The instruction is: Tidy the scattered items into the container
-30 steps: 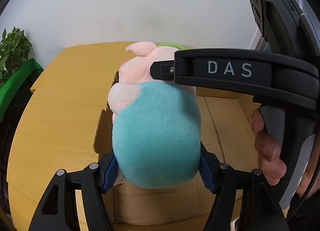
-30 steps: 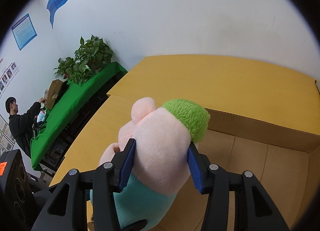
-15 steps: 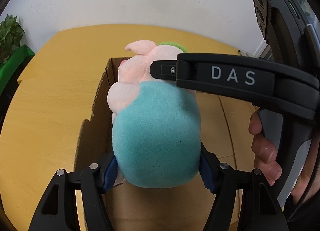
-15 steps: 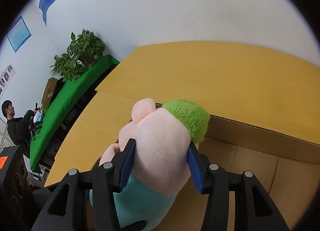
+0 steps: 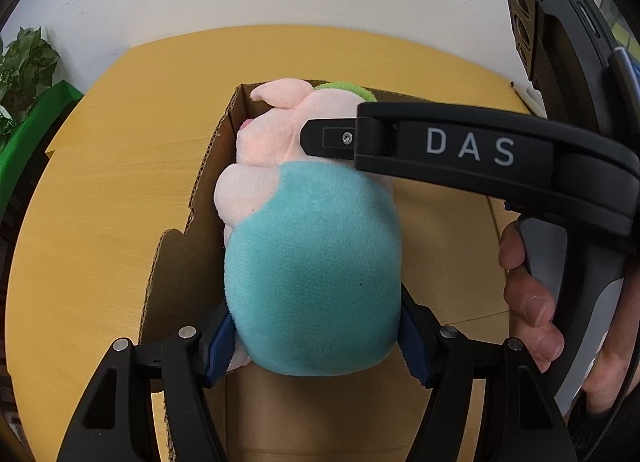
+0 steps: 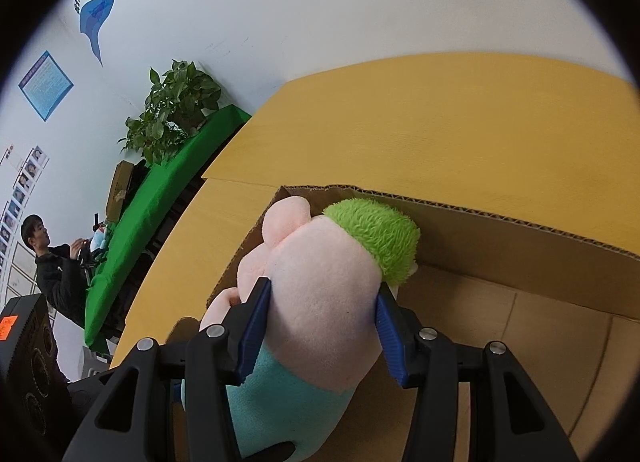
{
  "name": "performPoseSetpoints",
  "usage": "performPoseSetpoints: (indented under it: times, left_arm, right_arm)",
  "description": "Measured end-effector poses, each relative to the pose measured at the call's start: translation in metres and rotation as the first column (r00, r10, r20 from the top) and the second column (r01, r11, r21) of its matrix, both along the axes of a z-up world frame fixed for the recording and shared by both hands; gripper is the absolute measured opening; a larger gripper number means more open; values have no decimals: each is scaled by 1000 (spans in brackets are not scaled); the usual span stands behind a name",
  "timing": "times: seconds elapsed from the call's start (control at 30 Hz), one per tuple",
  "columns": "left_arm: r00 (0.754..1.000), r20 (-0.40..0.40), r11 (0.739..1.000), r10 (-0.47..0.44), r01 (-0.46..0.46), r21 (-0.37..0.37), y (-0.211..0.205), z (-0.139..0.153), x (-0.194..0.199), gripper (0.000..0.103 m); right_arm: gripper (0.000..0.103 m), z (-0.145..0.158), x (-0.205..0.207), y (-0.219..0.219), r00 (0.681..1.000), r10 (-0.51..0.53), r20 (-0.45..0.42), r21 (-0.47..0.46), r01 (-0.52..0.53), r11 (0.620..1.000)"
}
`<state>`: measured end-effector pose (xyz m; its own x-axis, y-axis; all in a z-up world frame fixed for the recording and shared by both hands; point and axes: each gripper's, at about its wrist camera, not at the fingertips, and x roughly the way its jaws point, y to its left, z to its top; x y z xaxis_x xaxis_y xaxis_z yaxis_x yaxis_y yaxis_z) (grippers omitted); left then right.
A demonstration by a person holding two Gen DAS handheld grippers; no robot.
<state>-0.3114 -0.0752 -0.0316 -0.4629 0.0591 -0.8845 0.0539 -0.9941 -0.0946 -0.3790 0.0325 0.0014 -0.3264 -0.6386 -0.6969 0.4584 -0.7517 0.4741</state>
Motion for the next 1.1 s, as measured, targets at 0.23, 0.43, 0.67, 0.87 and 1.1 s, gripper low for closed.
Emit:
performPoseSetpoints:
  times: [0.23,0.43,0.67,0.87,1.1]
  left_arm:
    - [1000,2,1000,9,-9,-8,-1,-4,-4,84]
    - [1000,5,1000,-12,12,3,-3,2,6,86]
    - [994,-99,994,-53,62,88,-21,40,72,86]
    - [993,-77,993,-88,93,71,-20,31,126,86]
    - [996,-25,990,-89,91,112,-20,3,142,86]
  right_arm:
    - [54,-2,-3,0,1000,-2,-5,-15,2,1000]
    - [72,-1,-2,7,1000,-22,8,-32,23,999]
    - [79,52,48,52,997,-26,-72,16,27,999]
    - [80,81,145,104,989,-23,-147,121,41,992]
    - [80,50,235,166,988,-144,-63,199,154,968]
